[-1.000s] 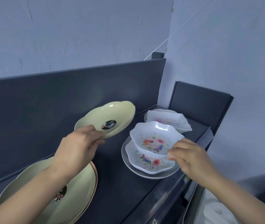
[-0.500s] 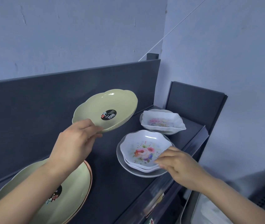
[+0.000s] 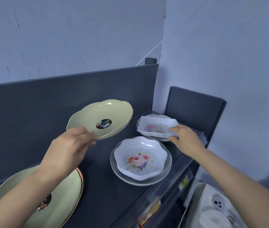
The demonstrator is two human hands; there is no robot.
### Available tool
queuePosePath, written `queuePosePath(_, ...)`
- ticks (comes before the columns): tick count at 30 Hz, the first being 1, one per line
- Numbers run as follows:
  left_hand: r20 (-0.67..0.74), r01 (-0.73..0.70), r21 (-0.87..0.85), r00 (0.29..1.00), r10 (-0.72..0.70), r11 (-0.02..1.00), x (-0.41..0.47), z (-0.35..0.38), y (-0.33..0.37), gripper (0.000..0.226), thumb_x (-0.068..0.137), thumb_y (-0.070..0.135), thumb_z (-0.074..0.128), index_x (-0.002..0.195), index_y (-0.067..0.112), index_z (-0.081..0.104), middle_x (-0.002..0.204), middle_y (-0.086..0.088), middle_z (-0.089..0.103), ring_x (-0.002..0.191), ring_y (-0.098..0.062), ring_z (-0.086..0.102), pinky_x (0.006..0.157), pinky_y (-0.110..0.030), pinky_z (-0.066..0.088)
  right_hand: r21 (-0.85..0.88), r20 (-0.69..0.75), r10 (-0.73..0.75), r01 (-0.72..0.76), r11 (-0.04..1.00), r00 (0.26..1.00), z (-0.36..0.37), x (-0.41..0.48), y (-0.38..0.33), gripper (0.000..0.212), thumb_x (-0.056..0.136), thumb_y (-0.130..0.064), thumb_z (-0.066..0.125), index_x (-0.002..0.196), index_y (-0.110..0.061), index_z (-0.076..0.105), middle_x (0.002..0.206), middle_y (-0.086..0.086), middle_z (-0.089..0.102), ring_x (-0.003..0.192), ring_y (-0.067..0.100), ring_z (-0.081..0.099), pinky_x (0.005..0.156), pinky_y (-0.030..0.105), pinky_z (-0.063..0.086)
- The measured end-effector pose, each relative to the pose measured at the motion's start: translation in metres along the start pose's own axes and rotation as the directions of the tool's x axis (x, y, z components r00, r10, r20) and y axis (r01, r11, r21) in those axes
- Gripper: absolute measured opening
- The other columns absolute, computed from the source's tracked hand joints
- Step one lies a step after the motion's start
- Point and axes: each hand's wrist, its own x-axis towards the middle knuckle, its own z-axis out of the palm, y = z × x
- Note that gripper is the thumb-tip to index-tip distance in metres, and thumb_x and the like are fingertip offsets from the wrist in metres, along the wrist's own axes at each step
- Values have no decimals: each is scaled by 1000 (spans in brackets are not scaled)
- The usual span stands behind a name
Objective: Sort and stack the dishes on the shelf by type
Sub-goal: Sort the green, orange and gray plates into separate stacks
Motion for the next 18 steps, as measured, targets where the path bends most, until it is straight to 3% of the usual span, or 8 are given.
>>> queuePosePath(6, 56, 34, -7, 998, -33, 999, -13, 1, -10, 16, 80, 19, 56, 91, 24, 66, 76, 16, 50, 65, -20, 55, 50, -33, 51, 57, 37, -24, 22, 998, 999, 19, 16, 3, 30, 89, -27, 63, 118, -21, 68, 117, 3, 65, 103, 27, 60, 84, 36, 50)
queuePosePath(9, 70, 70, -7, 995, -70, 998, -16, 1, -9, 16, 79, 20, 57, 90, 30, 63, 75, 23, 42, 65, -15, 51, 51, -32, 49, 70, 27, -62, 60, 996, 998, 25, 22, 2, 16, 88, -24, 62, 99, -21, 73, 98, 2, 66, 91, 26, 61, 72, 34, 49)
queuePosePath(12, 83, 90, -3, 992, -90, 996, -17, 2, -6, 16, 79, 21, 56, 91, 31, 61, 73, 25, 41, 65, -15, 51, 52, -34, 50, 70, 35, -50, 48, 996, 998, 28, 27, 2, 15, 89, -22, 59, 79, -19, 69, 92, 3, 66, 85, 27, 59, 71, 35, 50)
queuePosePath(18, 68, 144, 17, 987, -145, 989, -18, 0, 0, 16, 80, 19, 59, 90, 31, 63, 75, 21, 47, 65, -19, 55, 53, -36, 51, 49, -73, -80, 84, 995, 994, 25, 30, 5, 20, 91, -15, 54, 81, -12, 71, 88, 4, 66, 84, 27, 59, 68, 34, 48)
